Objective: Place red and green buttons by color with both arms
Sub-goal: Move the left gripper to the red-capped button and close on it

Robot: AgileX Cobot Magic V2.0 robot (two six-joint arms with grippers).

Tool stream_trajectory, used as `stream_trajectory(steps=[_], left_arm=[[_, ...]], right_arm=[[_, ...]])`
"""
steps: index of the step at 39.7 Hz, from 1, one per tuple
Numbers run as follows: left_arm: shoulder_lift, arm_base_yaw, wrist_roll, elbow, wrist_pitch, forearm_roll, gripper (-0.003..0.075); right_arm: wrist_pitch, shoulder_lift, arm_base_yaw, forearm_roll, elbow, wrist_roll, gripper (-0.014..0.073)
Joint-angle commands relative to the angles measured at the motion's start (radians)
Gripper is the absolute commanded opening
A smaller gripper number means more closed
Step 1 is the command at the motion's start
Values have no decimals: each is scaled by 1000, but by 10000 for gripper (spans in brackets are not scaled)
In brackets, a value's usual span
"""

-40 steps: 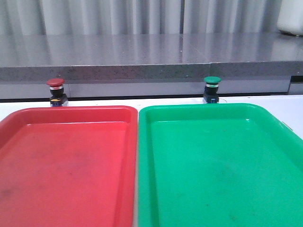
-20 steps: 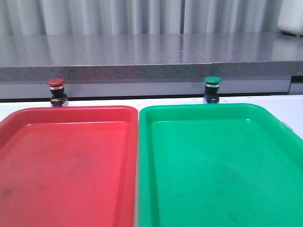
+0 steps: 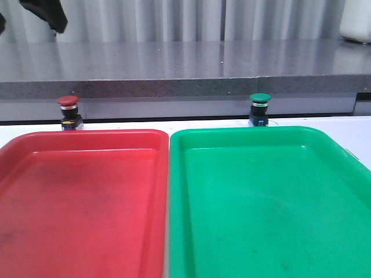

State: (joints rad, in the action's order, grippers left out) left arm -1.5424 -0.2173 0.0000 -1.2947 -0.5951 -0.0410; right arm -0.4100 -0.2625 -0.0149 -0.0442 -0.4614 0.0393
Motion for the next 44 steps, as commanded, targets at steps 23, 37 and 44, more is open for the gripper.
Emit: stream_trajectory(steps=[23, 37, 44], left_arm=[[-378, 56, -69, -520, -204, -2, 568], [-520, 58, -67, -520, -133, 1, 568], [-566, 58, -67, -520, -120, 1, 566]], right_arm=[[69, -19, 6, 0, -33, 9, 590], [69, -19, 6, 0, -33, 9, 590], [69, -19, 6, 0, -33, 9, 590]])
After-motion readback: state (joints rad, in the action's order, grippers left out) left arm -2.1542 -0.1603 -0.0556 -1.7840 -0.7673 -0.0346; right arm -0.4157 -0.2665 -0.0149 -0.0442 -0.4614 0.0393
